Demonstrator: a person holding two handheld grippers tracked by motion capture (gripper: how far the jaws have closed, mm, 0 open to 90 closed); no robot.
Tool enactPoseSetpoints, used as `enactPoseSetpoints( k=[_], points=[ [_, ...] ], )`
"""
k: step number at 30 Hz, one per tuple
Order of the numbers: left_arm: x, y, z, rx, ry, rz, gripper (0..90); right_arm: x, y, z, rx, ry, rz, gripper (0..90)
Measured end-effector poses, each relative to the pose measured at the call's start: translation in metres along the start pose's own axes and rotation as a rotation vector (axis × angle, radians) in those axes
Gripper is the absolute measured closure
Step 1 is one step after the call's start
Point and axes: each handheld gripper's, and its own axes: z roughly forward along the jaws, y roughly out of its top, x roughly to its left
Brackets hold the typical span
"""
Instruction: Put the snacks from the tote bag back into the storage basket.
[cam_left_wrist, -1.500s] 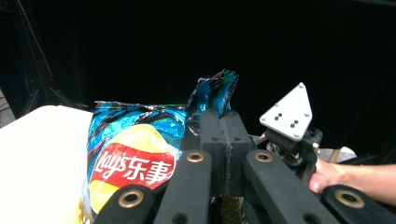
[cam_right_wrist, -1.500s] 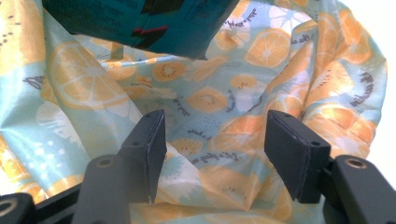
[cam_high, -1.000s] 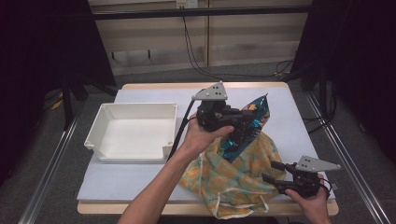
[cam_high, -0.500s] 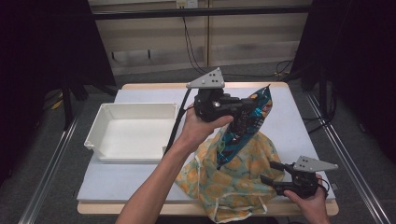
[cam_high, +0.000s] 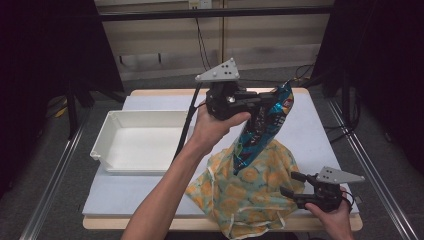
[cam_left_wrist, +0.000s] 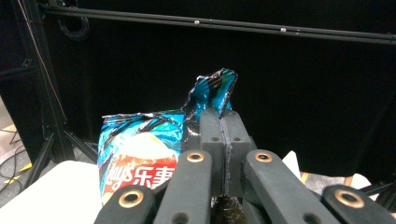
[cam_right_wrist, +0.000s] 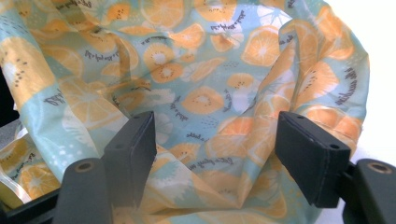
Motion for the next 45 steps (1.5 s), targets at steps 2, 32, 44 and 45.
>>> enactPoseSetpoints(
  k=[2,32,44,45],
  points=[
    [0.001,0.002,-0.003,-0.01,0.006,0.003,90.0,0.0,0.0,0.0,0.0,-0.003,0.0,28.2],
    [0.022,0.027,-0.074,-0.073,0.154,0.001,90.0,-0.001,0.0,0.0,-0.001,-0.001,0.002,22.5],
    [0.029,0.012,-0.105,-0.071,0.233,-0.029,90.0,-0.002,-0.001,-0.002,-0.019,-0.054,0.004,16.8],
    [0.029,0.01,-0.107,-0.067,0.24,-0.026,90.0,-0.002,-0.001,-0.002,-0.021,-0.056,0.005,16.8]
  ],
)
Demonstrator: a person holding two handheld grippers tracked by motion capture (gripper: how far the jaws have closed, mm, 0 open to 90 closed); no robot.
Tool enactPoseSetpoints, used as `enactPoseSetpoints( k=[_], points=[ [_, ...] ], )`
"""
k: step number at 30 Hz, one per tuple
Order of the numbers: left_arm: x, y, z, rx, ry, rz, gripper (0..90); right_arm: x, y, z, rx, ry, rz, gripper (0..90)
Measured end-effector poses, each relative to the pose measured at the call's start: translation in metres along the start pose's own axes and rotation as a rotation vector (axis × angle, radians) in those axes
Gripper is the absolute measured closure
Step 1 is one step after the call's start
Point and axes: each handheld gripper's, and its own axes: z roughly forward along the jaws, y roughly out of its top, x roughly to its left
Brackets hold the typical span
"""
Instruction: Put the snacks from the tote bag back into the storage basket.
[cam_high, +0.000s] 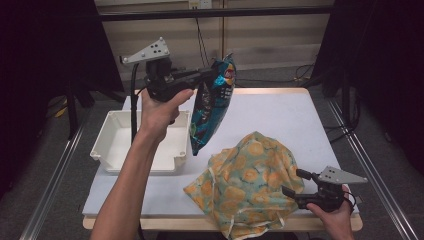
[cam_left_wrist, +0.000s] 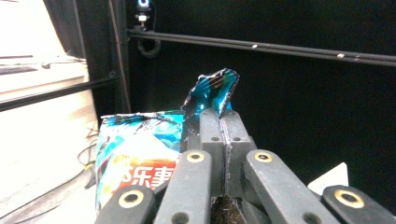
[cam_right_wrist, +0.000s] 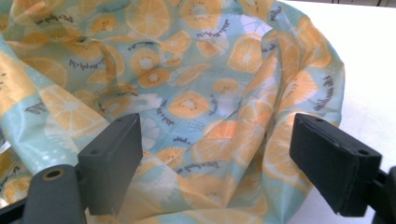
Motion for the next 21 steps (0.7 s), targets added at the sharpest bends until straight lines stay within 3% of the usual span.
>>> enactPoseSetpoints(
  k=[13,18,21],
  points=[
    [0.011,-0.007,-0.047,0.0,0.097,-0.005,90.0,0.003,0.001,0.002,-0.003,-0.001,-0.014,16.6],
    [0.026,-0.014,-0.066,0.0,0.136,-0.049,90.0,0.004,0.001,0.001,-0.006,0.0,-0.016,16.4],
    [0.03,-0.02,-0.076,-0.003,0.15,-0.052,90.0,0.004,-0.001,0.0,-0.001,0.004,-0.016,16.5]
  ],
)
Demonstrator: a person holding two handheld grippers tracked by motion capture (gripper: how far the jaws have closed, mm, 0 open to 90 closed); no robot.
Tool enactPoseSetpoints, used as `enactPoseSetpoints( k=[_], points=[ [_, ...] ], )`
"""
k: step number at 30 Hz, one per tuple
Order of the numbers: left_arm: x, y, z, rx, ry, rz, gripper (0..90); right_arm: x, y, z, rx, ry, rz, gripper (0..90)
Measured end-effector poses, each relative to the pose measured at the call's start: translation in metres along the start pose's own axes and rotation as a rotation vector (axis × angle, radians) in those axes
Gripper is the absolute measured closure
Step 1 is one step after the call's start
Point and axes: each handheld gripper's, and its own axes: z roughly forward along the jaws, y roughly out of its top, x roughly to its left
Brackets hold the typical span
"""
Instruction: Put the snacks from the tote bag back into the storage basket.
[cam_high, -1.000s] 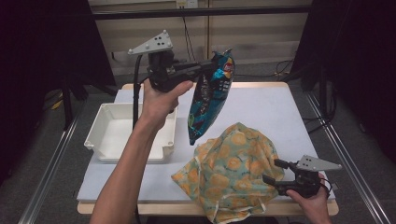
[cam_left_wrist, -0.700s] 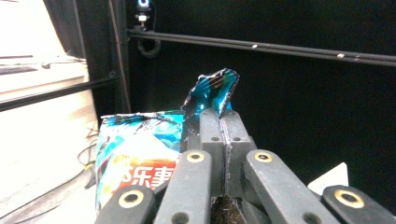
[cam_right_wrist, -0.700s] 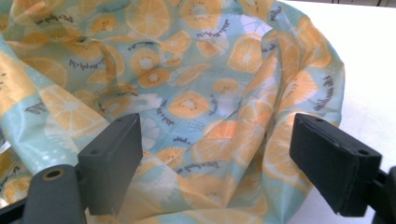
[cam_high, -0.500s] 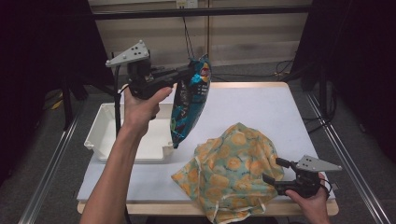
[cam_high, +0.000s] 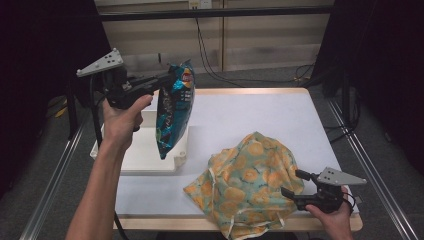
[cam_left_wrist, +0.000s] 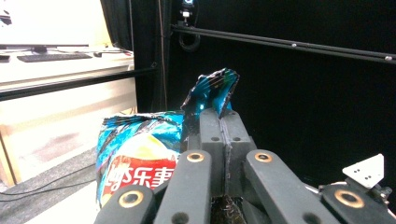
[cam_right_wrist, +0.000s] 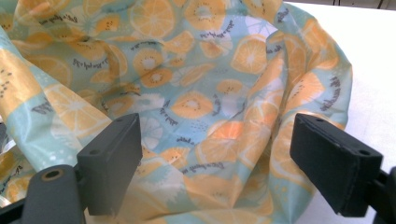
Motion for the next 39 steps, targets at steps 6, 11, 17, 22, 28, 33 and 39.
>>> enactPoseSetpoints(
  k=[6,11,17,22,28,33,39],
  points=[
    [0.009,-0.004,-0.014,-0.004,0.043,-0.021,90.0,0.0,0.0,-0.001,0.001,-0.002,0.002,16.5],
    [0.02,-0.009,-0.025,0.005,0.089,-0.03,90.0,0.004,-0.001,-0.003,-0.012,0.004,0.011,15.7],
    [0.038,-0.017,-0.033,0.019,0.153,-0.06,90.0,0.004,-0.001,-0.004,-0.016,0.005,0.0,15.9],
    [0.046,-0.023,-0.038,0.025,0.202,-0.055,90.0,0.004,-0.001,-0.005,-0.015,0.006,0.003,16.2],
    [0.054,-0.029,-0.043,0.017,0.247,-0.062,90.0,0.004,-0.001,-0.005,-0.018,0.006,0.002,16.4],
    [0.059,-0.033,-0.047,0.01,0.269,-0.057,90.0,0.003,-0.002,-0.006,-0.02,0.011,0.006,16.4],
    [0.07,-0.043,-0.046,0.014,0.3,-0.072,90.0,0.002,-0.002,-0.006,-0.023,0.01,0.007,16.4]
  ],
)
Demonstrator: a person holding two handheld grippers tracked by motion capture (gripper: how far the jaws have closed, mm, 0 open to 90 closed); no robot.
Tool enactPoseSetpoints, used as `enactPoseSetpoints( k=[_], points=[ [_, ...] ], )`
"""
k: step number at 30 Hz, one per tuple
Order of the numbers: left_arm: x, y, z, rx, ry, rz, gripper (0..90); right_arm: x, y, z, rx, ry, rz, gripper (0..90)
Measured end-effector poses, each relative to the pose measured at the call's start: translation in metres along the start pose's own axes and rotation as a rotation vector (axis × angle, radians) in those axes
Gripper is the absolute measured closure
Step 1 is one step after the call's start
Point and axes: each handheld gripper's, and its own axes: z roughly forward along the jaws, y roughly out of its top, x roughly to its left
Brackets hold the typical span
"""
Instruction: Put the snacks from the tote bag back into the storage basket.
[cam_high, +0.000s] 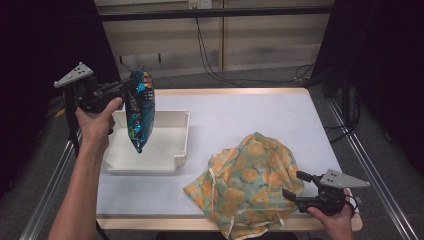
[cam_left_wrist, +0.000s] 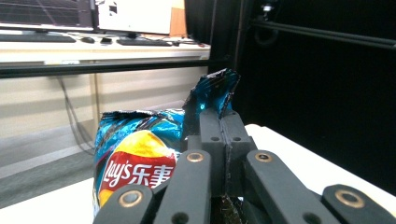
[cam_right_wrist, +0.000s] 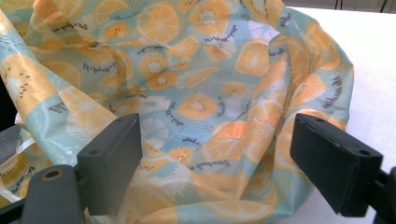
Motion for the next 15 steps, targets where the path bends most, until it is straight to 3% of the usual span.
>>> enactPoseSetpoints(
  k=[3,15],
  points=[
    [0.001,-0.004,0.002,0.008,0.014,0.009,90.0,0.0,0.0,0.0,-0.002,-0.001,0.003,16.4],
    [0.02,-0.024,0.017,0.021,0.072,-0.034,90.0,0.0,0.0,-0.001,-0.011,-0.002,0.005,16.4]
  ],
)
